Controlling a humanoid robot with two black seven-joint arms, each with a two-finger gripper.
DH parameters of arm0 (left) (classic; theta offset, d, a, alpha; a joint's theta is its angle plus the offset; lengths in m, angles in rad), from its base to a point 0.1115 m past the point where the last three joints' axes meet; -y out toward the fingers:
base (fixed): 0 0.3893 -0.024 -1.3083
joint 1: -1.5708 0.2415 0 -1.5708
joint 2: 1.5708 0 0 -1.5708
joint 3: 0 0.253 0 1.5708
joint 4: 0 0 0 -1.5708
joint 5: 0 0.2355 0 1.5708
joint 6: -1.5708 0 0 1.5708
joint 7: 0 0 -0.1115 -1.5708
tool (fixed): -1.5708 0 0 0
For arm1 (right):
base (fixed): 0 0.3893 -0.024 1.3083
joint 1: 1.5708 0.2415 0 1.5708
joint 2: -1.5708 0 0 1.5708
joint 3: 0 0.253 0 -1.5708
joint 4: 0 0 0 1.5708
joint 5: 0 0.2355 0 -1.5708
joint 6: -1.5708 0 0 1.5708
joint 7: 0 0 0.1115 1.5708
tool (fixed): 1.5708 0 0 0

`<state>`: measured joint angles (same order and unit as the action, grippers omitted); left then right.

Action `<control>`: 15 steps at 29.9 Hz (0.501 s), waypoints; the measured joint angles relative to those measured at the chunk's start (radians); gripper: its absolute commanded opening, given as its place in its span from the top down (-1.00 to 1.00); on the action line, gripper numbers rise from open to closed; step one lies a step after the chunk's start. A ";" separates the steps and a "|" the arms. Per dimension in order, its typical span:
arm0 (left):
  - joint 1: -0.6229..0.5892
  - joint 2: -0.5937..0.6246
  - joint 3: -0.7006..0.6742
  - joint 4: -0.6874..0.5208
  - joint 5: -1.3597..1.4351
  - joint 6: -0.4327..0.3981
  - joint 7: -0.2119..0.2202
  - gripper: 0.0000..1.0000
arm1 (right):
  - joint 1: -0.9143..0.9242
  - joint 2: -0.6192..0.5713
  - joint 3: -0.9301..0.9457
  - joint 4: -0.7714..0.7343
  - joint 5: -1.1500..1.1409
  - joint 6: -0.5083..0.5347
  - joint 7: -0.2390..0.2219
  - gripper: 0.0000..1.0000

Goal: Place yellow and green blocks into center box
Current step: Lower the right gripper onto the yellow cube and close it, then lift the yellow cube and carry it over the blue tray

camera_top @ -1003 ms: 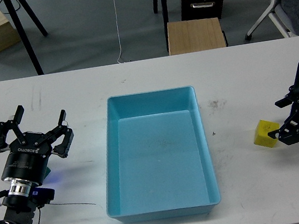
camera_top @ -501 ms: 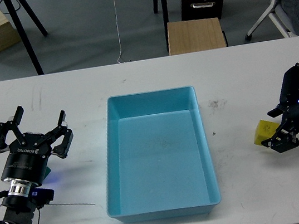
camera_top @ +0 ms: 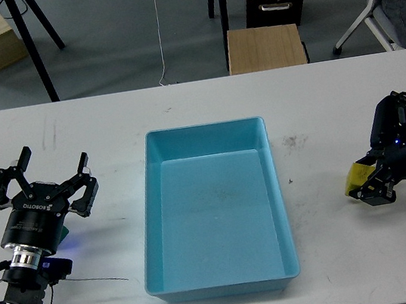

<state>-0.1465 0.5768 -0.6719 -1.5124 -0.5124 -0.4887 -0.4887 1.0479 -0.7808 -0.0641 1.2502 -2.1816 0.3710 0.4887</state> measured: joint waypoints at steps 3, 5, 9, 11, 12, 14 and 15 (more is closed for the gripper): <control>0.000 0.000 0.000 0.000 0.000 0.000 0.000 -1.00 | 0.000 0.000 0.000 0.003 0.000 0.018 0.000 0.22; 0.000 0.000 0.000 0.000 0.000 0.000 0.000 -1.00 | 0.004 0.000 0.000 0.004 0.000 0.026 0.000 0.49; 0.001 0.000 0.000 0.000 0.000 0.000 0.000 -1.00 | 0.035 -0.001 0.002 0.007 0.000 0.028 0.000 0.78; 0.001 0.000 0.000 0.000 0.000 0.000 0.000 -1.00 | 0.076 -0.001 0.005 0.009 0.000 0.027 0.000 0.81; 0.001 0.000 0.000 0.000 0.000 0.000 0.000 -1.00 | 0.102 -0.001 0.006 0.011 0.000 0.025 0.000 0.81; 0.001 0.001 0.000 0.000 0.000 0.000 0.000 -1.00 | 0.157 0.000 0.008 0.016 0.000 0.023 0.000 0.81; 0.001 0.002 0.000 0.000 0.000 0.000 0.000 -1.00 | 0.189 0.001 0.008 0.022 0.000 0.022 0.000 0.81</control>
<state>-0.1457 0.5785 -0.6719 -1.5124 -0.5124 -0.4887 -0.4888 1.2367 -0.7794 -0.0559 1.2718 -2.1817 0.3927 0.4887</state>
